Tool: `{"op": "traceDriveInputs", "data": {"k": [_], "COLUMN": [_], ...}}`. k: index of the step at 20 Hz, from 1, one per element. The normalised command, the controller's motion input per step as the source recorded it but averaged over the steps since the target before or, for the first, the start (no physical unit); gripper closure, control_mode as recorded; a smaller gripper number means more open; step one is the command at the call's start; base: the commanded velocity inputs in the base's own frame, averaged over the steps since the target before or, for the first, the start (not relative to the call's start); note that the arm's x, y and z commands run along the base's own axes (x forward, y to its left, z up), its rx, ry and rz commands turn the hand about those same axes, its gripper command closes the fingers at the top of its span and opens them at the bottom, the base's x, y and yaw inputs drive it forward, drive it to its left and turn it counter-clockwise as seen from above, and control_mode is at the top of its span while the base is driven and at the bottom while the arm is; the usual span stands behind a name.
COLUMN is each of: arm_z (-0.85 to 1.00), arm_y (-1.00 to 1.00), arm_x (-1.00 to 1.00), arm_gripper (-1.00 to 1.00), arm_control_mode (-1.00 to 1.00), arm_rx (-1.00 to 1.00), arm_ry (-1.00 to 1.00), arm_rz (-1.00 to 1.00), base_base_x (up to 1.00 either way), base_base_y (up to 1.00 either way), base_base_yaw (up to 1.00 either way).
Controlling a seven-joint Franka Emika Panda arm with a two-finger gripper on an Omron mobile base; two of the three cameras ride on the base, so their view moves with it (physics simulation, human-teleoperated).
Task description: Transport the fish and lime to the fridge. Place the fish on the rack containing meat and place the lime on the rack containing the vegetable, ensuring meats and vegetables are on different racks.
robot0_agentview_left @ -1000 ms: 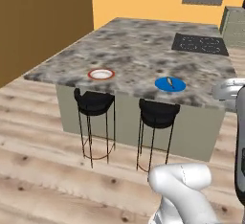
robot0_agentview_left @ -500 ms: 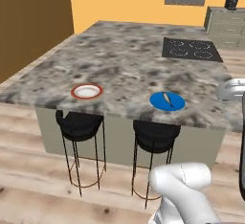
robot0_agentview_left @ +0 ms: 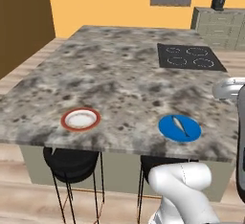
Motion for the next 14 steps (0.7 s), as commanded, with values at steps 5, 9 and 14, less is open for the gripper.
{"op": "traceDriveInputs", "data": {"k": [5, 9, 14], "arm_z": [0.00, 0.00, -0.10], "arm_y": [0.00, 0.00, -0.01], "arm_x": [0.00, 0.00, 0.18], "arm_gripper": [-1.00, -1.00, -1.00], "arm_control_mode": [1.00, 1.00, -1.00], "arm_rx": [0.00, 0.00, 0.00], "arm_ry": [0.00, 0.00, 0.03], "arm_rz": [0.00, 0.00, -0.05], "base_base_x": [0.98, 0.91, 0.58], "base_base_y": [-0.08, 0.00, 0.00], "base_base_yaw": [-0.18, -0.36, -0.25]}}
